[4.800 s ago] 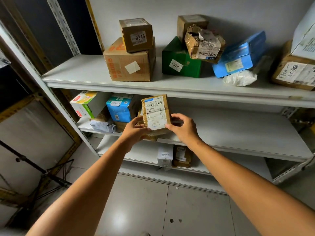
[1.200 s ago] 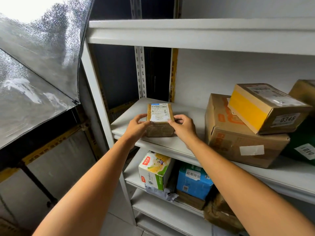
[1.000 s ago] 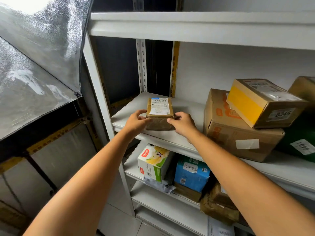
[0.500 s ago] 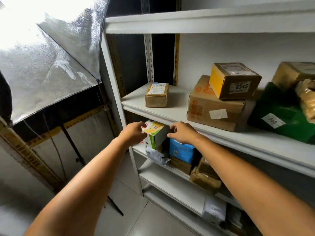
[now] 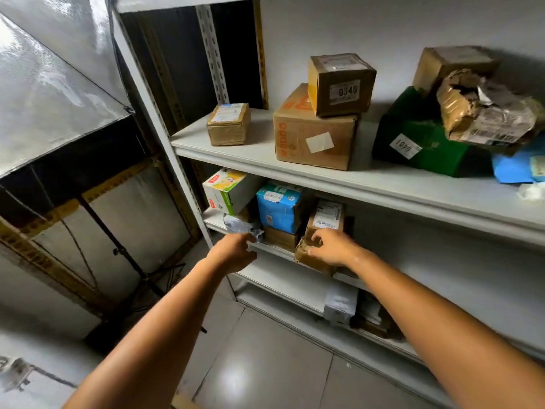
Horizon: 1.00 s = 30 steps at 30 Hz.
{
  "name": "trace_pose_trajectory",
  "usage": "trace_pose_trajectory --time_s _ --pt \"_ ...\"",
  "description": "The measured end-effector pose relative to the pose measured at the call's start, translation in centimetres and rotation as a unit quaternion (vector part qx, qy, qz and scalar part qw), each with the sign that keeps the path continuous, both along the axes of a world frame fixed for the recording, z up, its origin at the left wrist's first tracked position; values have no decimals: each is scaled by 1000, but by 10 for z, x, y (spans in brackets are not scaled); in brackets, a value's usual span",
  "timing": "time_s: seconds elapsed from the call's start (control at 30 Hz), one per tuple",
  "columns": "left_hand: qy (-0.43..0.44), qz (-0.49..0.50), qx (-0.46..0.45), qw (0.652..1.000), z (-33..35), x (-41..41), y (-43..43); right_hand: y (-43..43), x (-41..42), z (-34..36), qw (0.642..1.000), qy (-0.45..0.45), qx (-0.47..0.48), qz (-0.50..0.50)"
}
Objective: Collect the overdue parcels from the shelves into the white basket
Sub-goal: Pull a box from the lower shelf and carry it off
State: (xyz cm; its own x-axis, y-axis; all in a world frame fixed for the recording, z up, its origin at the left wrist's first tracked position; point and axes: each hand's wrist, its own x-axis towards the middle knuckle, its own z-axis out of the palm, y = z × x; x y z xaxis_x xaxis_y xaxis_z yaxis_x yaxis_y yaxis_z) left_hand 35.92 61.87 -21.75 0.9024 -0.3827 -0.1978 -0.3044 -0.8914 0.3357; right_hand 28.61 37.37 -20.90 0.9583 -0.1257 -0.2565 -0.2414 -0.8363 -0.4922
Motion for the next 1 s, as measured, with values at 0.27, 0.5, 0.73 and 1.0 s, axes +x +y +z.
trace_pose_trajectory --time_s 0.27,0.5,0.73,1.0 --pt "4 -63 -21 998 -34 14 -55 -45 -18 -32 993 3 47 -105" --pt "4 -125 -50 991 -59 56 -102 -71 6 -67 977 0 57 -203" --pt "56 -123 -101 986 -104 97 -135 -92 54 -105 953 -19 124 -276" --pt "155 -37 -275 948 -135 107 -160 -91 71 -141 905 -93 251 -329"
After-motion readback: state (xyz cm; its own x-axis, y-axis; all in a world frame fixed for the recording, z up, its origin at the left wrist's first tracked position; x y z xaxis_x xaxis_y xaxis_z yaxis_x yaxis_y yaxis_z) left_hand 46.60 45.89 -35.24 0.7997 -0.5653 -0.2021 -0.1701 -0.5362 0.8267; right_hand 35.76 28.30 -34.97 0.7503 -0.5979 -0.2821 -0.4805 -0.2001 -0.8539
